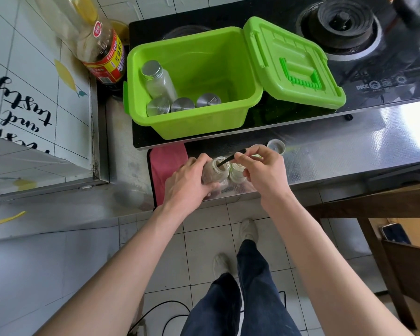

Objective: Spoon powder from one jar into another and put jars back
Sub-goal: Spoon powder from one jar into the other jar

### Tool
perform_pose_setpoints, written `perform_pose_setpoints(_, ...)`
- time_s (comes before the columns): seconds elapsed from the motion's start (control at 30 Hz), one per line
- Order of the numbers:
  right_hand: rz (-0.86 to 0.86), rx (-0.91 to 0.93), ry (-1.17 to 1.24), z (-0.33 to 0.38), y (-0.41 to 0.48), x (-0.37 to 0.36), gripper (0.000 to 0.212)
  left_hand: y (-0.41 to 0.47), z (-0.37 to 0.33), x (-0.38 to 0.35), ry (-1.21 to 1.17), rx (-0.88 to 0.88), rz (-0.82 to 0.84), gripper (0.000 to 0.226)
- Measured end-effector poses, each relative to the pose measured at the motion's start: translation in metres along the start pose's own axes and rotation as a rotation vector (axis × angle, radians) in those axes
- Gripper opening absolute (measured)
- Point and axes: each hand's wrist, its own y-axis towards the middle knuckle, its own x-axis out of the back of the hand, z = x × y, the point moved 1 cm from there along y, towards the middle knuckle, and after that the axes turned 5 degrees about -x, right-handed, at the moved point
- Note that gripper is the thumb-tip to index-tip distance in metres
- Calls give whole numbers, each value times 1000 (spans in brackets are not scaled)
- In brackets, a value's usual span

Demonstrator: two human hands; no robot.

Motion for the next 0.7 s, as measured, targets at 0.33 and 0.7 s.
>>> perform_pose_setpoints(0.33, -86, -58, 29, -1, 0, 11, 21, -1, 1, -1, -5, 2, -4, 50)
perform_pose_setpoints(0.7, -85, -92, 94, 0, -1, 19, 21, -1, 4, -2, -9, 4, -13, 51)
